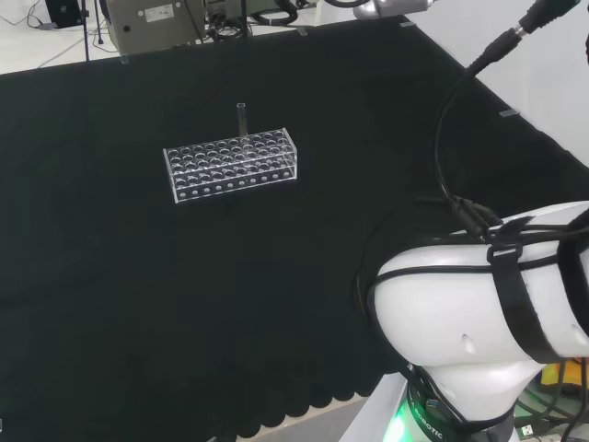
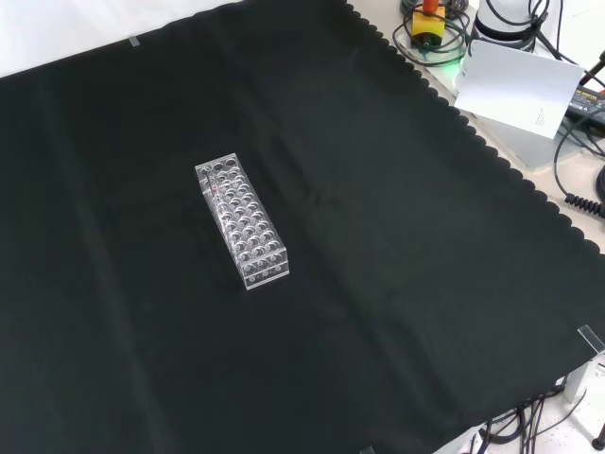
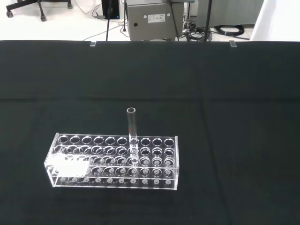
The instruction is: Pick up the test tube.
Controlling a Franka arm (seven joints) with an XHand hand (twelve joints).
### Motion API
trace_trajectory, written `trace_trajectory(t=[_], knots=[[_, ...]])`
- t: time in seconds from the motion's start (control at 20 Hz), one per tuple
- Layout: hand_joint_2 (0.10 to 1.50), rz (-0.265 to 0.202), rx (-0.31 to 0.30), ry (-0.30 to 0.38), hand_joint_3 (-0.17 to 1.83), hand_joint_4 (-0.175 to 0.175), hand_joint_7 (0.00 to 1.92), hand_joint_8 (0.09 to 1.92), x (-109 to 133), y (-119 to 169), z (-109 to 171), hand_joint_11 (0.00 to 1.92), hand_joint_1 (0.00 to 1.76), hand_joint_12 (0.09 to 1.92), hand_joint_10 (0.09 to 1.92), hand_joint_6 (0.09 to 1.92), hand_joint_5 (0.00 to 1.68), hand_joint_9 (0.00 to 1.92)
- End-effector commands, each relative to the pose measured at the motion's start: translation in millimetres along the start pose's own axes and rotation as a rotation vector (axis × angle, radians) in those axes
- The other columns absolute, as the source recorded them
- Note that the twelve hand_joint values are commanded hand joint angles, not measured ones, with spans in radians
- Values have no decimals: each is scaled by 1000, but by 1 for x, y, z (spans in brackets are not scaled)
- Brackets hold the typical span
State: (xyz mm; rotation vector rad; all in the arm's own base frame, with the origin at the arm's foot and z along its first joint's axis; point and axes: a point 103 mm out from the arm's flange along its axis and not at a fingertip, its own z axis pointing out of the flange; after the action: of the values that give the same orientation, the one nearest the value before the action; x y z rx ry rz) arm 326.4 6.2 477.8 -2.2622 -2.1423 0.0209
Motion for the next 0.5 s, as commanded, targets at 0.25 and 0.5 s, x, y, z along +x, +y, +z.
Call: trace_trajectory(t=[0.25, 0.5], knots=[[772, -86, 87, 37, 401, -87, 121, 862, 17, 79, 20, 68, 666, 1567, 87, 87, 280, 587], [768, -105, 126, 32, 403, -89, 190, 860, 21, 120, 37, 102, 685, 1563, 696, 87, 337, 346]])
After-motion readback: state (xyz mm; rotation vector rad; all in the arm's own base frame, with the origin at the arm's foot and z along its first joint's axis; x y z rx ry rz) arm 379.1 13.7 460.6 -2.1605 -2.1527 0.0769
